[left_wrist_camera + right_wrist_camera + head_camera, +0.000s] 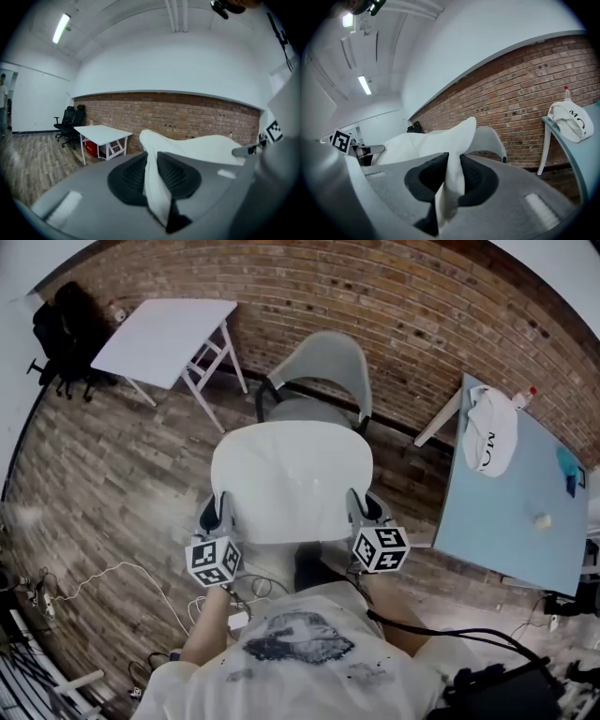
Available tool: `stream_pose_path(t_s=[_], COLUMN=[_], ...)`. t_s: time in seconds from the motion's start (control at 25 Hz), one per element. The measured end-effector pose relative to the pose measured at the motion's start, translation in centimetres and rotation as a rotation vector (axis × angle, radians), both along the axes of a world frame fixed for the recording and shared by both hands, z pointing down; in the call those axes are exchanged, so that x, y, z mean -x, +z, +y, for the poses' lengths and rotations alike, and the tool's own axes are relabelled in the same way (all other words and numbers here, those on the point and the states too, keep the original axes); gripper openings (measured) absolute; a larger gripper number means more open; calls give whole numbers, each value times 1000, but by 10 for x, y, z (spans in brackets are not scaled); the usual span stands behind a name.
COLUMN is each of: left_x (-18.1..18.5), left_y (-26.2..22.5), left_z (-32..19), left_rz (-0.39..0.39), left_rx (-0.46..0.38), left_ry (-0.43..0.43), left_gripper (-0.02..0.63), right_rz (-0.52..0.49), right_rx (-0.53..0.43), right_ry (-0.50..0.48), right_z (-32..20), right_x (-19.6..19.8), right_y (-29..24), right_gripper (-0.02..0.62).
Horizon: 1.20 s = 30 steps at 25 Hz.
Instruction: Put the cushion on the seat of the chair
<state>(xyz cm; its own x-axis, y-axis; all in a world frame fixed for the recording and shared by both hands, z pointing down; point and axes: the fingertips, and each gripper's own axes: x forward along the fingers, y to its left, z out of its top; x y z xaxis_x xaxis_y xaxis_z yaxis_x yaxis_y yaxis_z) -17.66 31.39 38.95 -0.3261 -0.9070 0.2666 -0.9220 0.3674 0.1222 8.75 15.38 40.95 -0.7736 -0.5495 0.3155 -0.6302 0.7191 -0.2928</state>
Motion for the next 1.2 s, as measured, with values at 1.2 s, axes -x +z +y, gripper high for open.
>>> stream_pose_path(t_s=[1.2], left_x=[119], left_y=[47], left_z=[-326], left_rz=[85], left_rx=[113], left_ry=[266], left_gripper=[54], right_rz=[69], right_rx=[118], right_ry=[261], right_z=[-243], right_x=[86], right_y=[45], right_gripper=[51])
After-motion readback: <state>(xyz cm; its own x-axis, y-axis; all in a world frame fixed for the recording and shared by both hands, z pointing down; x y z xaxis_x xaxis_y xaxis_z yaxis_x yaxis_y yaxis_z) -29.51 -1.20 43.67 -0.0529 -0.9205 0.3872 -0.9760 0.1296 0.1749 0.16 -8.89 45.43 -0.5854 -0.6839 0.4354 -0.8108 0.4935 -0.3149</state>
